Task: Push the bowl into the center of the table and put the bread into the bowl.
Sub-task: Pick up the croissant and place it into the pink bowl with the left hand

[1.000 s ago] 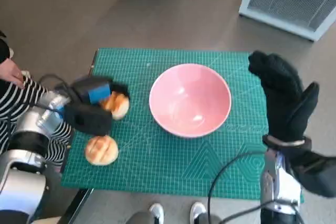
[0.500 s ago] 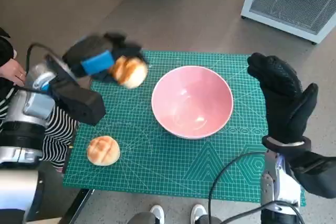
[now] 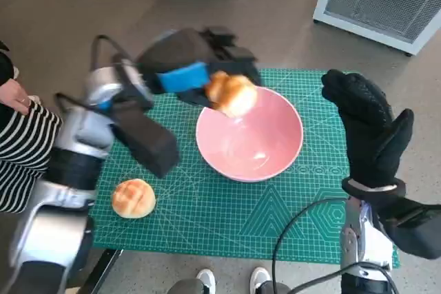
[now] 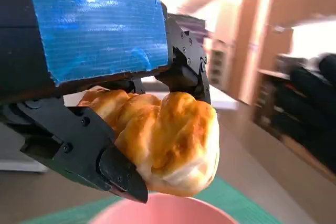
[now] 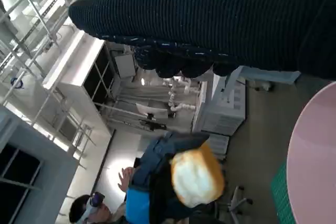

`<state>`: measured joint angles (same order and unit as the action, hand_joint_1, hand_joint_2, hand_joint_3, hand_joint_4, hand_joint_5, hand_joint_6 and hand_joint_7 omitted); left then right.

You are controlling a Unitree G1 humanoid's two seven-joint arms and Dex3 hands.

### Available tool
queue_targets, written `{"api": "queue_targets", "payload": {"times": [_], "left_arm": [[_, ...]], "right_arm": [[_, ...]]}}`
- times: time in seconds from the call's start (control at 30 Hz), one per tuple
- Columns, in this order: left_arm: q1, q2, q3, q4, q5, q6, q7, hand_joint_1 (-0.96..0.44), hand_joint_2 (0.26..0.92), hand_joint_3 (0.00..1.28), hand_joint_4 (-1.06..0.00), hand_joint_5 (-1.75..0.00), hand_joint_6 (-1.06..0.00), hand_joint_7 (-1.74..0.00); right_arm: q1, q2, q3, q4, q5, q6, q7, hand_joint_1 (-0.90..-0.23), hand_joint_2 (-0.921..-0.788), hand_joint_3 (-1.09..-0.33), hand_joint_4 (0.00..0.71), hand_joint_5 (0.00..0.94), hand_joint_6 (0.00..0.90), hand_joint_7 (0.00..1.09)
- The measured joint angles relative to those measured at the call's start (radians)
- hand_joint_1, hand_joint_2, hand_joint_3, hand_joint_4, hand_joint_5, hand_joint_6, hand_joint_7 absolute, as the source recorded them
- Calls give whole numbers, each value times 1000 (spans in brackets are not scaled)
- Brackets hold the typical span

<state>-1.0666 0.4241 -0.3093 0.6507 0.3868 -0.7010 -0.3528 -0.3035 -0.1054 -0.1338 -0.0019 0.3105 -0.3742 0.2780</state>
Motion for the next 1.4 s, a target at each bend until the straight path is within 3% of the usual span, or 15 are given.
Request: {"api": "queue_targets", "payload": {"times": [0.3,0.53,0.6,0.63,0.67,0.7,0.77,0.9,1.03,1.4], "left_arm": [[-67,-94,-77,164,70,-41,5,1,920,32,-733,-1142,-666,-1103],[-78,-122,-125,251,130,-42,11,1,918,51,-692,-1282,-695,-973],[-79,-125,-135,273,141,-39,11,1,919,87,-674,-1256,-614,-1097],[-79,-126,-138,280,146,-34,10,-2,880,82,-567,-938,-516,-881],[-79,-127,-142,286,148,-24,1,-4,869,75,-551,-783,-501,-766],[-79,-128,-146,292,149,-11,-13,-14,834,54,-435,-503,-410,-536],[-79,-129,-151,294,148,28,-69,-51,771,25,-227,-206,-259,-262],[-74,-123,-155,283,140,96,-202,-117,733,7,-117,-54,-188,-116],[-54,-107,-147,242,104,110,-285,-195,720,1,-90,-13,-180,-71],[50,31,-50,88,-20,-54,-301,-336,706,0,-115,-11,-242,-64]], "right_arm": [[17,2,-1,-14,0,-4,0,-688,-921,-648,146,0,63,458],[35,3,-4,-22,0,-11,-4,-689,-921,-650,144,0,60,457],[39,5,-6,-23,0,-12,-5,-690,-921,-650,143,0,59,458],[41,5,-6,-24,0,-12,-6,-692,-921,-650,143,0,59,458],[43,6,-6,-24,0,-12,-6,-692,-921,-650,143,0,59,458],[44,7,-6,-25,0,-12,-7,-693,-921,-650,143,0,58,458],[45,9,-6,-25,0,-12,-8,-693,-921,-650,142,0,58,459],[46,12,-7,-28,-1,-13,-13,-690,-921,-650,142,0,57,459],[47,15,-7,-30,-2,-14,-19,-688,-921,-650,142,0,56,460],[48,25,1,-37,-10,-14,-36,-690,-921,-649,143,1,54,461]]}}
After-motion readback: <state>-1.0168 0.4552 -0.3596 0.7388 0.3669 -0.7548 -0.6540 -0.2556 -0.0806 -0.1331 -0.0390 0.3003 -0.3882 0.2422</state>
